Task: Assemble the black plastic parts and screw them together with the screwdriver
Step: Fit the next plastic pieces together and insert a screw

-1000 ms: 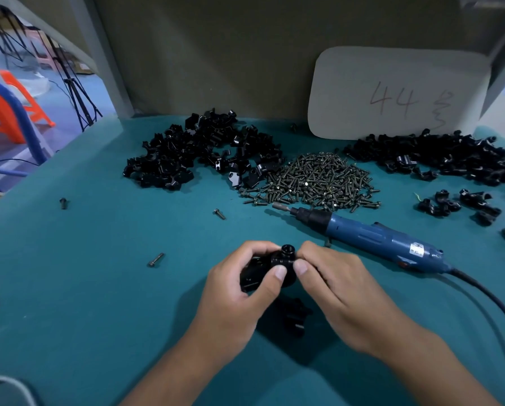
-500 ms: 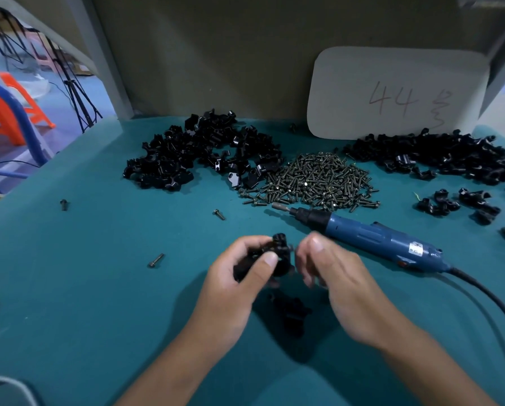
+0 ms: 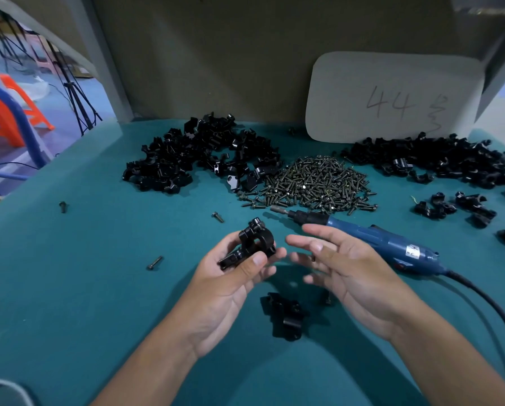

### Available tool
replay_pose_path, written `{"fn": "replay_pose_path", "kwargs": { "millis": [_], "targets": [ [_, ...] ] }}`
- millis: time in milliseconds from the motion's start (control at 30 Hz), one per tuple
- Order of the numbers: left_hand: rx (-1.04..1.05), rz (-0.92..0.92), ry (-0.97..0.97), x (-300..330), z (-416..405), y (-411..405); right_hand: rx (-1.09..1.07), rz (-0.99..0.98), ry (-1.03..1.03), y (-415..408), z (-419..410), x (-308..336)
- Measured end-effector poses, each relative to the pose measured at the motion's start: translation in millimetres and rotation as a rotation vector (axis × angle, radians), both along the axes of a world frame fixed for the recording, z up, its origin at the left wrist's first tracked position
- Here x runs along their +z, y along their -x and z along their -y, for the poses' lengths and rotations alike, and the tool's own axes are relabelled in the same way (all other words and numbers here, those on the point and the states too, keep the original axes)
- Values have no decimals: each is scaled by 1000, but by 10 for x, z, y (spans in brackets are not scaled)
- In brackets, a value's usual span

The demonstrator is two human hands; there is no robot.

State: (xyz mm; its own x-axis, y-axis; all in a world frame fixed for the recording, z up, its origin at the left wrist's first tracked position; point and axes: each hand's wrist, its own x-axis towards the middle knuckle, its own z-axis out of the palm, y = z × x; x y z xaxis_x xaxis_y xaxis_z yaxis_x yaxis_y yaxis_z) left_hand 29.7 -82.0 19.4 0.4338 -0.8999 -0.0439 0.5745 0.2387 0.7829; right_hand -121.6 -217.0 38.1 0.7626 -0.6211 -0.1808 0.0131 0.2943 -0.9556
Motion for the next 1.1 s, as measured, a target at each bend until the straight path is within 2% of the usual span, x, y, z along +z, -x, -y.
{"fn": "replay_pose_path", "kwargs": {
  "millis": [67,233,367,1100],
  "targets": [
    [17,49,-50,-1,2,-8,-32,-37,210,-13,-23,-1],
    [24,115,-93,-16,-1,-21,-115,98,394,-30,-106,18],
    [6,134,-94,-17,-6,-8,-199,221,368,-40,-162,24],
    [-92,72,-16,-15,-14,-10,-210,124,914,-63,-212,-85]
  ]
}}
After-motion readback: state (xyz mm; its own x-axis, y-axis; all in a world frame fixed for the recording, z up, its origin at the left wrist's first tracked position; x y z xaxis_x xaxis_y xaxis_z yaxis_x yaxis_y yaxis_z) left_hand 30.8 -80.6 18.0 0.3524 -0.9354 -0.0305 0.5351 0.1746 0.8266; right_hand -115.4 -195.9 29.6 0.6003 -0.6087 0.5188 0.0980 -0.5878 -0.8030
